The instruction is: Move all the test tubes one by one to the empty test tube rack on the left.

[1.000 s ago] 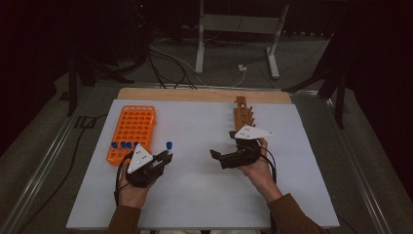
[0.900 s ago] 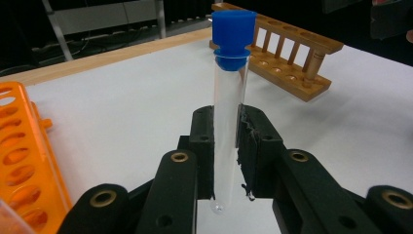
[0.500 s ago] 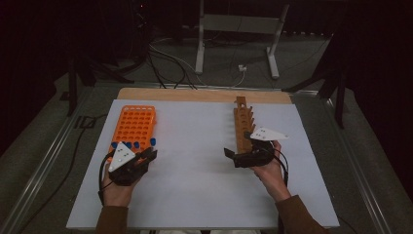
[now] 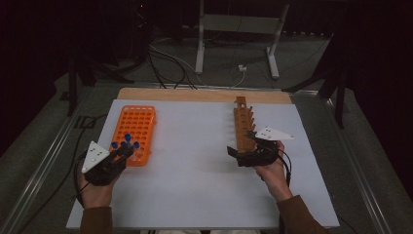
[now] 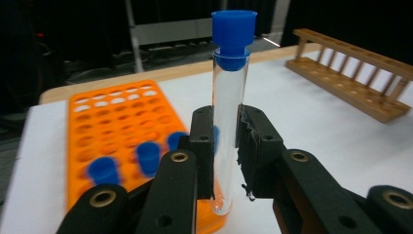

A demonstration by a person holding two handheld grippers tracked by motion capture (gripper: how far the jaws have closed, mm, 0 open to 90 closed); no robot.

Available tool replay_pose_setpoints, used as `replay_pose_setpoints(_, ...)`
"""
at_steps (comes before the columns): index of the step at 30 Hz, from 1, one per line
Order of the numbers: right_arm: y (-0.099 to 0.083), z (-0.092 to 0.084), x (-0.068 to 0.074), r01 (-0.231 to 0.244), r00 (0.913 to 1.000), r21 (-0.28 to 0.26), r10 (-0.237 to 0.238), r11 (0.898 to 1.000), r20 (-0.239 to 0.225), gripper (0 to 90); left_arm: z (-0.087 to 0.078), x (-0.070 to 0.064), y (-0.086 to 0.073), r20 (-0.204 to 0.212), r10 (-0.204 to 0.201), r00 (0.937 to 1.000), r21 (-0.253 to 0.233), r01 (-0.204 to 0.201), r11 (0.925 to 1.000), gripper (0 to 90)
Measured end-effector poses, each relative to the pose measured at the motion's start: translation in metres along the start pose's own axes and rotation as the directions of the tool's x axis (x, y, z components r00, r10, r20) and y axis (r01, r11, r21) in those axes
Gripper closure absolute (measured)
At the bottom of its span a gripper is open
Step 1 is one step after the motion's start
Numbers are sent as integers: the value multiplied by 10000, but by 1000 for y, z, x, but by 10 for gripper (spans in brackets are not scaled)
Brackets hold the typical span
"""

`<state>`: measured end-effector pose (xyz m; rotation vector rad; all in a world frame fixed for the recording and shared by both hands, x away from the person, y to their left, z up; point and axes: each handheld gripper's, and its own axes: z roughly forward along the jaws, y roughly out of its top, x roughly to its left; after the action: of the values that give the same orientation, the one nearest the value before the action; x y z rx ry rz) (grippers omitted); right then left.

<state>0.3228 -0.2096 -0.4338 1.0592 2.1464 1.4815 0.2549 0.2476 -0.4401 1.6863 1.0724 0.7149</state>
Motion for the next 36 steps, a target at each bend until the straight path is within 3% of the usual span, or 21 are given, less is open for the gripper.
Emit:
replay_pose_setpoints(9,0,0,-1,-38,10000,-82,38,10000,2,0,-10,16,-10,-1053,-306,9940,-109,296,9995,782)
replay_pose_setpoints(15,0,-1,-4,-91,10000,-170,91,9998,30,0,-12,23,-17,-1769,-494,9830,-87,486,9988,782)
replay_pose_setpoints(24,0,-2,-4,-68,10000,-197,68,9998,-6,0,-10,35,-23,-2507,-685,9656,-154,667,9977,782)
replay_pose_setpoints(30,0,-1,-3,9,10000,-185,-10,9998,-52,0,-1,40,-25,-2933,-653,9538,-264,602,9978,783)
replay_pose_setpoints(36,1,-3,-3,26,10000,-216,-27,9998,-34,0,9,45,-30,-2927,-845,9525,-140,841,9964,783)
